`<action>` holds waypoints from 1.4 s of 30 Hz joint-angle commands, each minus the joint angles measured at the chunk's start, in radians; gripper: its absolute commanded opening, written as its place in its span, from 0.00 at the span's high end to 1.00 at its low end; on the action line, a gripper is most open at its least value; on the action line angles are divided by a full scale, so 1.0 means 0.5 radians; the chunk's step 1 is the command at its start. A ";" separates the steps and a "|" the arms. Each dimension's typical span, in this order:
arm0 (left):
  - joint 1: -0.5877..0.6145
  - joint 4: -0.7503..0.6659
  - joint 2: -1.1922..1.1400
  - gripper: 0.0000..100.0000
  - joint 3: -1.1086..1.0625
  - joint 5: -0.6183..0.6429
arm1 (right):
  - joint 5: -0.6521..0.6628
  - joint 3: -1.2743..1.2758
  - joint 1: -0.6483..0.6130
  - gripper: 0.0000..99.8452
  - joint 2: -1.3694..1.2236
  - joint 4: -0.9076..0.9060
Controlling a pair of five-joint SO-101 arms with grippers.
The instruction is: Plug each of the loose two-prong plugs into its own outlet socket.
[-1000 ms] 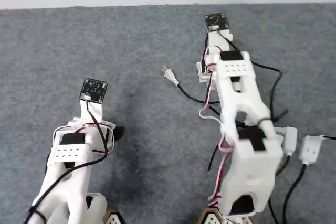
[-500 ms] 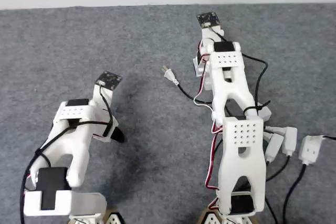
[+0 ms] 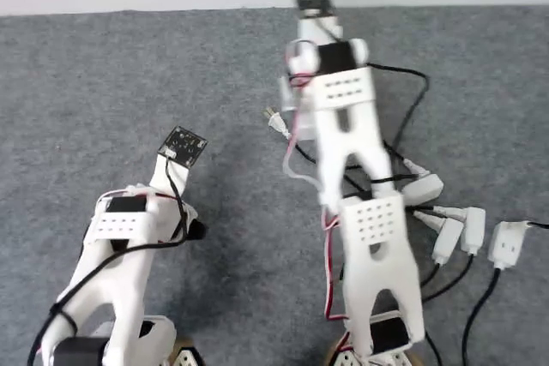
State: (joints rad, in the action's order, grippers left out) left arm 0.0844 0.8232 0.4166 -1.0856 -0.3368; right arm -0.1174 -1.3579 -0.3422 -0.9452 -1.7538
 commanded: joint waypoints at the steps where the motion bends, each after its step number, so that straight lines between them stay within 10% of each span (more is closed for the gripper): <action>1: 0.003 -0.040 0.089 0.58 0.008 0.009 | -0.141 -0.153 -0.164 0.99 0.051 -0.097; 18: -0.055 0.101 -0.107 0.58 0.226 0.611 | -0.249 1.120 -0.511 0.99 0.950 0.011; 32: -0.037 0.334 0.611 0.58 -0.020 1.019 | -0.239 3.038 -0.646 0.99 1.763 1.355; 42: -0.058 0.371 0.838 0.75 -0.143 1.019 | -0.221 3.357 -0.637 0.77 1.812 1.456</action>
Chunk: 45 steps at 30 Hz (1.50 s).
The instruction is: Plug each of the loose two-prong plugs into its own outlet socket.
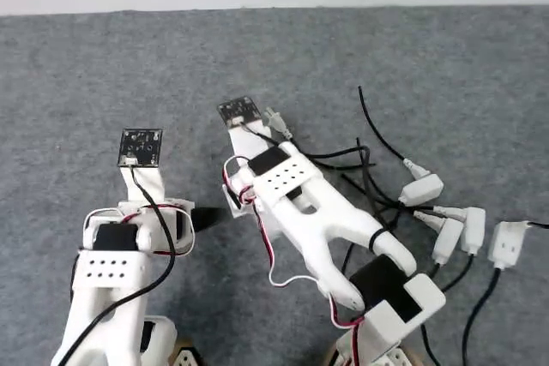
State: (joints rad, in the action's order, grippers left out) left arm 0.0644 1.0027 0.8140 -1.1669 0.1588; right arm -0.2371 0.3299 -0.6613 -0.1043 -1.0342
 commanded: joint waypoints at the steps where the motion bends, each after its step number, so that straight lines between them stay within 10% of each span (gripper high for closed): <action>1: -0.043 0.009 0.049 0.77 0.020 0.031 | 0.021 -0.043 0.005 0.77 0.130 -0.032; 9: -0.473 -0.319 0.040 0.77 -0.051 0.608 | 0.319 -0.512 0.158 0.77 0.180 -0.631; 16: -0.994 -0.841 0.040 0.77 -0.290 1.178 | 0.408 -0.537 0.440 0.97 0.391 -0.701; 39: -1.329 -1.046 -0.994 0.87 0.143 1.166 | 0.417 -0.476 0.557 0.99 0.499 -0.692; 45: -1.467 -1.046 -0.942 0.87 0.146 0.776 | 0.509 -0.476 0.588 0.99 0.499 -0.695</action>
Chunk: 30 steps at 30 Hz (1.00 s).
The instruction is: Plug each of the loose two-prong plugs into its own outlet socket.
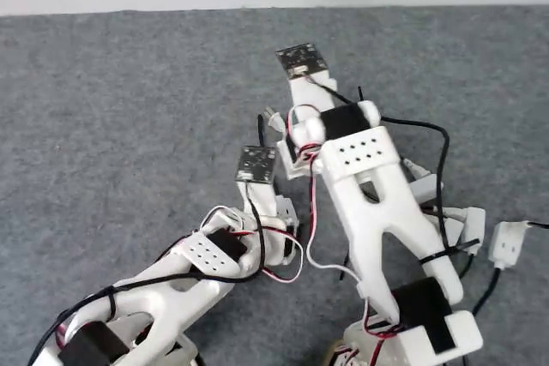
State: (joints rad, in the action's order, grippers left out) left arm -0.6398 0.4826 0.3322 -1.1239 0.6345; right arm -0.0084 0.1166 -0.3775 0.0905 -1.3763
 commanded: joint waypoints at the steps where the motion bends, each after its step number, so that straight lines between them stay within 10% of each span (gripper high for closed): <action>1: -0.058 -0.003 0.021 0.87 0.060 -0.199 | 0.055 -0.049 0.032 0.99 0.100 -0.011; 13: -0.052 -0.003 0.153 0.56 -0.017 -0.037 | 0.058 -0.049 0.044 0.99 0.094 0.005; 30: 0.227 0.095 0.153 0.55 0.020 0.209 | 0.058 -0.046 0.075 0.99 0.091 0.035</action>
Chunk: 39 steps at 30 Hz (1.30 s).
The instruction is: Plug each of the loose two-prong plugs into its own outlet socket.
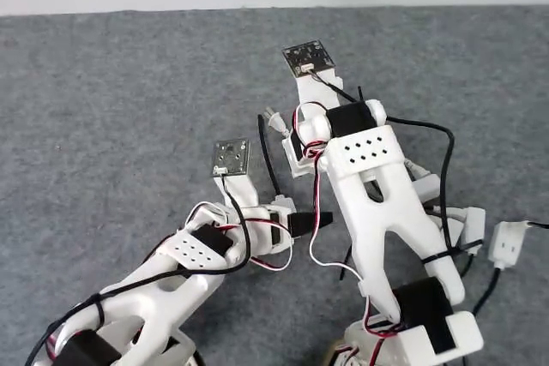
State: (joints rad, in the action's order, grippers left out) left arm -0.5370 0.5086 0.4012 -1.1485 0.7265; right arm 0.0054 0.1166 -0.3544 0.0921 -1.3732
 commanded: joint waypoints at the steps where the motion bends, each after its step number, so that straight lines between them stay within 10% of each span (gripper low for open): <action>1: 0.021 0.064 -0.040 0.55 0.103 0.025 | 0.031 -0.046 0.029 0.99 0.087 0.029; 19: -0.021 0.488 -0.672 0.56 0.594 0.009 | 0.031 -0.046 0.063 0.99 0.087 0.041; 27: 0.147 0.519 -0.687 0.97 0.760 -0.420 | 0.031 -0.046 0.063 0.99 0.087 0.041; 39: 0.169 0.697 -0.672 0.99 0.707 -0.491 | 0.031 -0.046 0.054 0.99 0.087 0.041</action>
State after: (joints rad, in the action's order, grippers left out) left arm -0.4710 0.7956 0.0499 -0.8032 0.4902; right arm 0.0054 0.1166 -0.3360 0.0921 -1.3732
